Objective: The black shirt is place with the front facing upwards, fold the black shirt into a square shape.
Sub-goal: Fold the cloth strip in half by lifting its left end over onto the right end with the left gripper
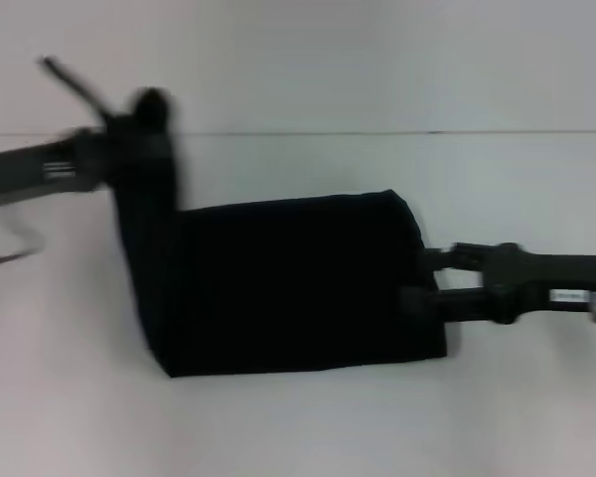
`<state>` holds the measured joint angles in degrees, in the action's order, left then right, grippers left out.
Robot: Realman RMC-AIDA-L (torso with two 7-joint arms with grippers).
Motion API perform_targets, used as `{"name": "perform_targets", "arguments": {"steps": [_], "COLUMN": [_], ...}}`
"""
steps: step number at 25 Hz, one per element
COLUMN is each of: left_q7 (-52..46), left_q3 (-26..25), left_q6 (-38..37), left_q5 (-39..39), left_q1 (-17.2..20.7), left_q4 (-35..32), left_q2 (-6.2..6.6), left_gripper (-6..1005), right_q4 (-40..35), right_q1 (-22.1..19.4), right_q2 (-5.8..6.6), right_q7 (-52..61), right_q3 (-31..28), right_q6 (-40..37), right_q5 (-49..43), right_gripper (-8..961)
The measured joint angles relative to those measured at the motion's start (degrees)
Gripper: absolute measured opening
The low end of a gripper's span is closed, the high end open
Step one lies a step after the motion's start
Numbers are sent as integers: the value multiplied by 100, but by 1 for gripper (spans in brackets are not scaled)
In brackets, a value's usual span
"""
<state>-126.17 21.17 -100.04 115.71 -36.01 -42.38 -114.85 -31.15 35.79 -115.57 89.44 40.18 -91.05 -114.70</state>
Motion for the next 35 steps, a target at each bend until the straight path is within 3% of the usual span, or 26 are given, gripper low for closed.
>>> {"name": "perform_targets", "arguments": {"steps": [2, 5, 8, 10, 11, 14, 16, 17, 20, 25, 28, 35], "left_q7": [158, 452, 874, 1079, 1742, 2618, 3205, 3691, 4064, 4468, 4830, 5135], "left_q3": [298, 700, 962, 1000, 1024, 936, 727, 391, 126, 26, 23, 68], "left_q6": [196, 760, 1483, 1721, 2393, 3239, 3638, 3666, 3516, 2880, 2332, 1586], "left_q5": [-3, -15, -106, -188, -438, -773, -982, -1027, -1002, -976, -973, -968], "left_q1": [-436, -935, -1356, -1506, -1862, -2126, -2211, -2172, -2077, -1923, -1828, -1445], "left_q4": [174, 641, 1398, 1778, 2891, 3969, 4504, 4747, 4849, 4826, 4806, 4098], "left_q2": [-359, -720, -946, -962, -965, -983, -987, -988, -988, -986, -982, -943], "left_gripper": [22, 22, 23, 23, 23, 23, 26, 30, 40, 245, 309, 459], "right_q4": [-34, -62, -67, -72, -74, -76, -76, -76, -76, -76, -76, -43], "right_q1": [-201, -504, -718, -821, -845, -860, -844, -835, -802, -726, -707, -620], "right_q2": [111, 313, 496, 615, 655, 756, 784, 796, 810, 818, 863, 911], "right_q7": [-19, -90, -155, -198, -212, -228, -216, -189, 38, 736, 1280, 2111], "right_q3": [-280, -647, -863, -918, -927, -947, -944, -936, -910, -947, -945, -1344], "right_q6": [-219, -500, -669, -693, -694, -655, -628, -605, -442, 103, 510, 819], "right_q5": [1, 0, 0, -6, -11, -44, -46, -48, -101, -413, -513, -462], "right_gripper": [944, 944, 944, 944, 944, 944, 945, 945, 945, 945, 945, 945]}}
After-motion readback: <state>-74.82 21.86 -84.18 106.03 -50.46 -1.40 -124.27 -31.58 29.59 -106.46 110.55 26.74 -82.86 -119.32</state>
